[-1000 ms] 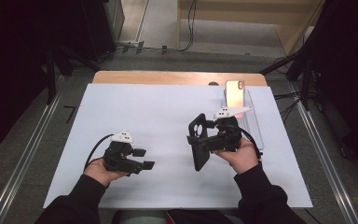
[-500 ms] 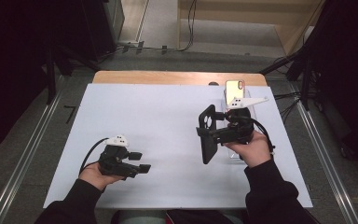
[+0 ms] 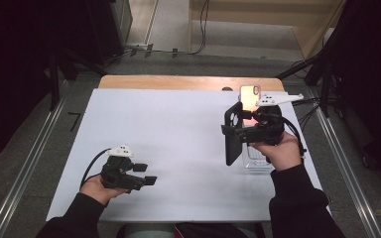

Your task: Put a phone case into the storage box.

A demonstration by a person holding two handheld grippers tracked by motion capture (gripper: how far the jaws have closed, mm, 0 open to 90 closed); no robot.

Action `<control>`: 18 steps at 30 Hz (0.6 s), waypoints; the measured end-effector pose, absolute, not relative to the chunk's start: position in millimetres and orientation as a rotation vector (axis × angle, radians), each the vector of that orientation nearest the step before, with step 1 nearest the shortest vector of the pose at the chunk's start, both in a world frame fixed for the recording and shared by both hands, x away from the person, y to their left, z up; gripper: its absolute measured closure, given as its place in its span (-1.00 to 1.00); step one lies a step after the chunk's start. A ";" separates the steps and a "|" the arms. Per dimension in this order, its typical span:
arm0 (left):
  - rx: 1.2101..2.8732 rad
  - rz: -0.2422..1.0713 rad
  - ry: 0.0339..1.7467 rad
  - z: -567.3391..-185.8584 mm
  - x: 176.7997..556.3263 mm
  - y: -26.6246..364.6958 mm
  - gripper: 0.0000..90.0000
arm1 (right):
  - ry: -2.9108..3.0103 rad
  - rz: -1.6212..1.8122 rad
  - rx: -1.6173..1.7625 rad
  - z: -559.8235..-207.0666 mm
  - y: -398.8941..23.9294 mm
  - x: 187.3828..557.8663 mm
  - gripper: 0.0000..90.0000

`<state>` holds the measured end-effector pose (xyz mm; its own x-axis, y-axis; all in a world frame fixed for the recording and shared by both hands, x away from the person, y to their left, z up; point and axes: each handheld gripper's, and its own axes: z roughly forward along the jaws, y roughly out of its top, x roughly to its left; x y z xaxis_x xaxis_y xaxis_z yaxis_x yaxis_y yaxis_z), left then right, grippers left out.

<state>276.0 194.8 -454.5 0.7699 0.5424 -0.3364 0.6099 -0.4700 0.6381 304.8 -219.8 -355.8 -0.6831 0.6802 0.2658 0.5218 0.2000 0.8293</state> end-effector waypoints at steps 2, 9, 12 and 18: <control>2.176 -0.107 0.858 -454.4 275.5 196.4 -0.26 | 2.293 1.484 1.171 -353.4 -223.6 305.7 -0.74; 2.168 -0.100 0.880 -454.4 273.7 201.8 -0.26 | 2.190 1.419 1.250 -348.3 -235.6 309.2 -0.74; 2.167 -0.101 0.885 -454.7 272.7 203.4 -0.26 | 2.160 1.399 1.275 -348.5 -240.1 312.4 -0.74; 2.155 -0.090 0.904 -454.3 272.4 207.8 -0.26 | 2.067 1.344 1.366 -349.1 -249.3 320.2 -0.74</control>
